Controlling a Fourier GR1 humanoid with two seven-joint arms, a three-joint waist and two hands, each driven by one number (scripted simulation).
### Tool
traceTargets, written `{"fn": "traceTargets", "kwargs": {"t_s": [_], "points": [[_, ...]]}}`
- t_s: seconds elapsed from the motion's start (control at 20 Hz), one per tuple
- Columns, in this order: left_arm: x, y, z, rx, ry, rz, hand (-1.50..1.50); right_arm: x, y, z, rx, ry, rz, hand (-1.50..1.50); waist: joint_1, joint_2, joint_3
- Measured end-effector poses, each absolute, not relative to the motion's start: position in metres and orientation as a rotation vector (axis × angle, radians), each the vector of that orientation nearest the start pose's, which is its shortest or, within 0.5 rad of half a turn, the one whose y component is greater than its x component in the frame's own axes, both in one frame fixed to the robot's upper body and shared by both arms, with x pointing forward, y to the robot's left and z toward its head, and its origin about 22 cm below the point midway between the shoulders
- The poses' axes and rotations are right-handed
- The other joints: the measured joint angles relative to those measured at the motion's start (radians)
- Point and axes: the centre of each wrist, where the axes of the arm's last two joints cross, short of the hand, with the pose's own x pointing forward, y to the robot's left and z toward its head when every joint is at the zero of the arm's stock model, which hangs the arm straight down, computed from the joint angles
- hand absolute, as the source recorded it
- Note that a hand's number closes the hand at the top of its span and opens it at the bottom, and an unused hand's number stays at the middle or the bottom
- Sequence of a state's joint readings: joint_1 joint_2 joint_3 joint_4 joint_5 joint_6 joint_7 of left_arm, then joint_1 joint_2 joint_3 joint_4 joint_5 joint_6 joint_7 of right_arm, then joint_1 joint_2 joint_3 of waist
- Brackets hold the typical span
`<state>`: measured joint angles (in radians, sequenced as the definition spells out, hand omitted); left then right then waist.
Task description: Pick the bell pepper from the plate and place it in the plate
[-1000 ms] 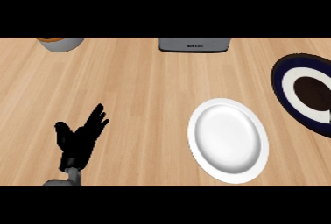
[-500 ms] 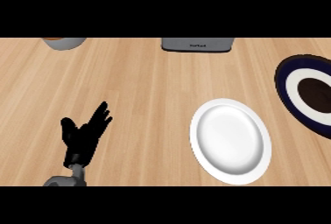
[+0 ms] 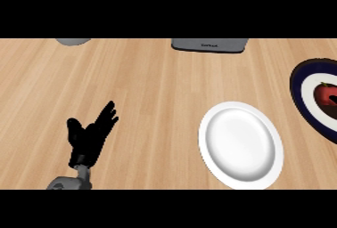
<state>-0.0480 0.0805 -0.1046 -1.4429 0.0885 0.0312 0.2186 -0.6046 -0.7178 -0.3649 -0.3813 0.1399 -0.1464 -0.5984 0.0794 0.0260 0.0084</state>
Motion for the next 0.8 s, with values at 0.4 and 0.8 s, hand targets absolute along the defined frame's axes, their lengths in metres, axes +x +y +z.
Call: {"fn": "traceTargets", "kwargs": {"t_s": [0.4,0.8], "points": [[0.25,0.225,-0.018,-0.054,-1.246,-0.064,0.0,0.325,-0.491,0.047,-0.7,-1.787,0.013,-1.5,-0.008,0.001,0.003],[0.245,0.224,-0.02,-0.036,-1.249,-0.049,0.0,0.299,-0.524,0.054,-0.556,-1.859,-0.215,-1.5,-0.023,-0.002,0.003]]}}
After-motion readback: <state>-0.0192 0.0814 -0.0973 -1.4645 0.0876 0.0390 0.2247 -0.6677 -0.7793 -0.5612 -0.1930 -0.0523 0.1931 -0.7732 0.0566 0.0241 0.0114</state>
